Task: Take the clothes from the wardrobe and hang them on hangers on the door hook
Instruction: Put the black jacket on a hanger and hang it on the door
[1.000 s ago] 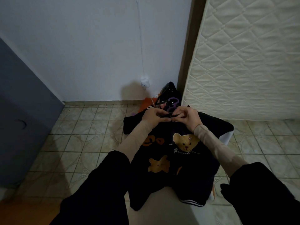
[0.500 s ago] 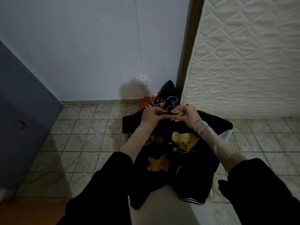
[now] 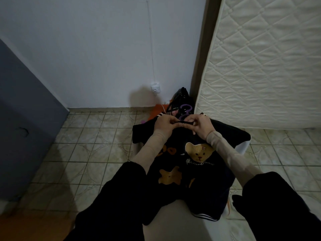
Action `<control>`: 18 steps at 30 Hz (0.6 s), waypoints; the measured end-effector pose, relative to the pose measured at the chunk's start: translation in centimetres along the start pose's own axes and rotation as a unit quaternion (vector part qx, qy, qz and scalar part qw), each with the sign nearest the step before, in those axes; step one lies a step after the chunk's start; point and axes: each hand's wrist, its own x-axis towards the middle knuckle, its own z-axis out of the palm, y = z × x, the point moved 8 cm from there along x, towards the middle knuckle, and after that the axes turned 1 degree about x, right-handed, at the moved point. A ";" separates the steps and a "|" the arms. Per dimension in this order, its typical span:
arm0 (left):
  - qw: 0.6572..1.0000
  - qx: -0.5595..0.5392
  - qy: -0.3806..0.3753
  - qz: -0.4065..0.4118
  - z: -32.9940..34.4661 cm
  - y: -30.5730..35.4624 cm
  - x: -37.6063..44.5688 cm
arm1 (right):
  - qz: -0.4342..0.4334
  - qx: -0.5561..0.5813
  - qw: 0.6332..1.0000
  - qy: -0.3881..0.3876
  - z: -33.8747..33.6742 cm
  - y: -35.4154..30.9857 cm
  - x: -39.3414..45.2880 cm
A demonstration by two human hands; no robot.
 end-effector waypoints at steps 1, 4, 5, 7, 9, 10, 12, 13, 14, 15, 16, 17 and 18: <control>1.000 0.002 0.002 0.000 0.0 0.0 0.0 | -0.004 -0.008 1.000 0.002 0.0 -0.1 0.0; 1.000 0.010 0.008 0.004 0.1 0.0 -0.1 | -0.003 -0.028 1.000 0.009 -0.1 -0.2 0.0; 1.000 0.014 0.008 0.006 0.0 0.0 -0.1 | -0.002 -0.035 0.999 0.010 -0.1 -0.1 0.0; 1.000 0.012 0.002 0.003 0.1 0.0 -0.2 | -0.005 -0.043 0.999 0.009 -0.1 -0.1 -0.2; 1.000 -0.002 -0.008 0.000 0.1 -0.1 -0.2 | -0.011 -0.043 0.999 0.008 -0.1 -0.2 -0.3; 1.000 -0.007 -0.011 0.000 0.1 -0.2 -0.2 | -0.013 -0.040 0.999 0.007 -0.1 -0.3 -0.4; 1.000 -0.015 -0.015 0.001 0.1 -0.2 -0.3 | -0.016 -0.028 0.999 0.000 -0.1 -0.5 -0.5; 1.000 -0.024 -0.017 0.005 -0.1 -0.1 -0.3 | -0.016 -0.021 1.000 -0.002 -0.2 -0.6 -0.5; 0.999 -0.042 -0.016 0.008 -0.2 0.1 -0.3 | -0.014 -0.009 1.000 -0.003 -0.4 -0.6 -0.5; 0.998 -0.064 -0.013 0.011 -0.4 0.3 -0.3 | -0.008 0.010 1.000 -0.002 -0.7 -0.5 -0.3; 0.996 -0.085 -0.002 0.010 -0.8 0.5 -0.1 | 0.002 0.034 0.999 0.005 -1.0 -0.4 -0.1; 0.995 -0.095 0.013 0.007 -1.3 0.6 0.2 | 0.011 0.051 0.998 0.017 -1.5 -0.2 0.2; 0.995 -0.091 0.029 0.005 -1.7 0.7 0.6 | 0.015 0.049 0.998 0.034 -2.0 -0.1 0.6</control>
